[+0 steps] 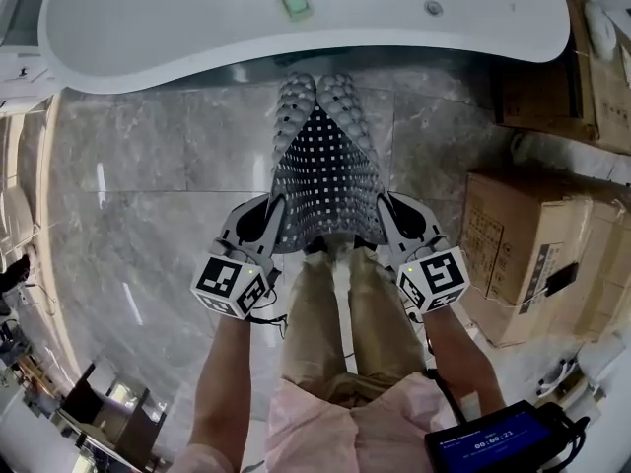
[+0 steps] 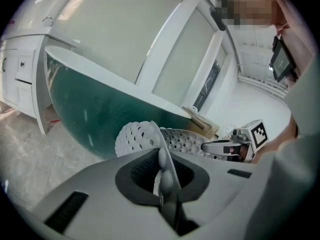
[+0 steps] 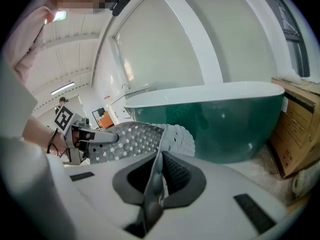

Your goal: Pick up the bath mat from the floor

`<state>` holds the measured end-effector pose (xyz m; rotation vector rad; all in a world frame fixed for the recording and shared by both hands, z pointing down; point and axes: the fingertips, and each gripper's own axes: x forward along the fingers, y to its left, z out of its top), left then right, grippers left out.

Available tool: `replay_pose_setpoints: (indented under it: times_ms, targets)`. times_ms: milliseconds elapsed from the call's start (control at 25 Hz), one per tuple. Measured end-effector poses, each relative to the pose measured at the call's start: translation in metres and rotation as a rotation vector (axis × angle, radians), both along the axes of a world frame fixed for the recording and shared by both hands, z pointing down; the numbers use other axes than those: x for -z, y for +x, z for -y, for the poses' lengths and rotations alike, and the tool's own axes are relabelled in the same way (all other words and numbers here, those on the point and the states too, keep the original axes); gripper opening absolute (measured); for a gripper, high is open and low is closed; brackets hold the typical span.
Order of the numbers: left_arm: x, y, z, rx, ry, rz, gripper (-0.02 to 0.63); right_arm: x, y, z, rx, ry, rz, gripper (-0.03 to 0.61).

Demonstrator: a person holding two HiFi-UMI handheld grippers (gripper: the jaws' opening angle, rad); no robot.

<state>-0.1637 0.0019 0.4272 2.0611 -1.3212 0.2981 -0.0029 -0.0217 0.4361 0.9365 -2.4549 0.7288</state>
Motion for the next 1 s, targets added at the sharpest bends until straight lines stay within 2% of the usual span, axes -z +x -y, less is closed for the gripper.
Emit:
replay_pose_setpoints:
  times_ms: [560, 800, 1000]
  targets:
    - [0.138, 0.009, -0.035, -0.033, 0.019, 0.003, 0.034, 0.145, 0.002, -0.022, -0.026, 0.018, 0.032, 0.026]
    - [0.202, 0.010, -0.042, -0.011, 0.066, 0.008, 0.034, 0.204, 0.006, -0.029, -0.021, 0.043, 0.058, 0.026]
    - [0.237, 0.013, -0.045, 0.004, 0.096, 0.005, 0.034, 0.240, 0.015, -0.029, -0.021, 0.055, 0.055, 0.026]
